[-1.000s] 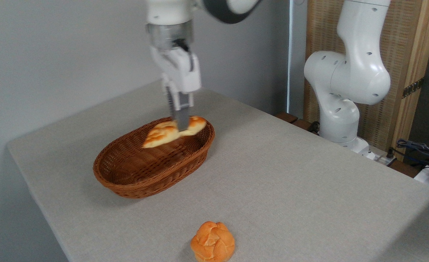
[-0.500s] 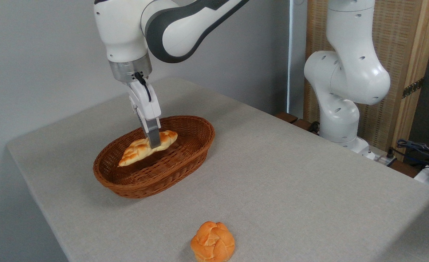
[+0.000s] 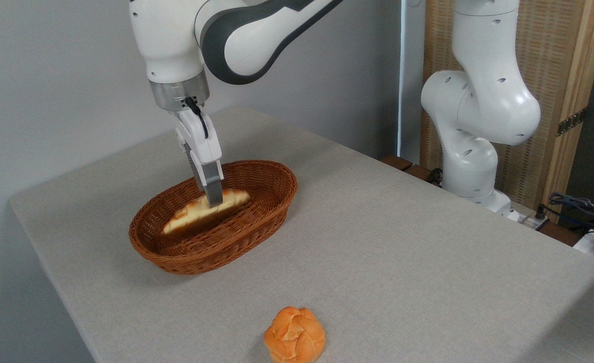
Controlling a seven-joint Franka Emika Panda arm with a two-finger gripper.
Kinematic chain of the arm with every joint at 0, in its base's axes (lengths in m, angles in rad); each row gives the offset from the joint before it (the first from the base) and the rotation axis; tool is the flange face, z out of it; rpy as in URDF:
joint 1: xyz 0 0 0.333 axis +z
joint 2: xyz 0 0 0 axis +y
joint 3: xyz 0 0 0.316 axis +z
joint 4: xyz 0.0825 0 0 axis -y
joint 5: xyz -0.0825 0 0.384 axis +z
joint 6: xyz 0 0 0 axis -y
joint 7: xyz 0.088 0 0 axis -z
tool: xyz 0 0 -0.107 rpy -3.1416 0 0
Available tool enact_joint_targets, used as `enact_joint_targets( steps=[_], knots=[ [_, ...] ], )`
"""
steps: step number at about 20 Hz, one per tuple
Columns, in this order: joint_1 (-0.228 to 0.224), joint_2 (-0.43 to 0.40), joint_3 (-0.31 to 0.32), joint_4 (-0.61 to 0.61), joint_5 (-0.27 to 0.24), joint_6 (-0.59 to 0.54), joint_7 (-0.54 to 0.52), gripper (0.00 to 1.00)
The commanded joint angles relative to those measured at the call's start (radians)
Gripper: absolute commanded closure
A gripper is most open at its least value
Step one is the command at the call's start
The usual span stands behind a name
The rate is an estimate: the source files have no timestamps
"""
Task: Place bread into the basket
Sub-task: 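Lower the roll into the basket and open the gripper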
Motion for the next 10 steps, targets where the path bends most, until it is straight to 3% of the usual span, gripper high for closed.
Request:
enact_joint_targets(
  steps=[1, 10],
  knots=[
    [-0.003, -0.008, 0.004, 0.005, 0.002, -0.002, -0.002, 0.0],
    [0.009, -0.038, 0.032, 0.06, 0.028, -0.017, -0.019, 0.0]
  ],
)
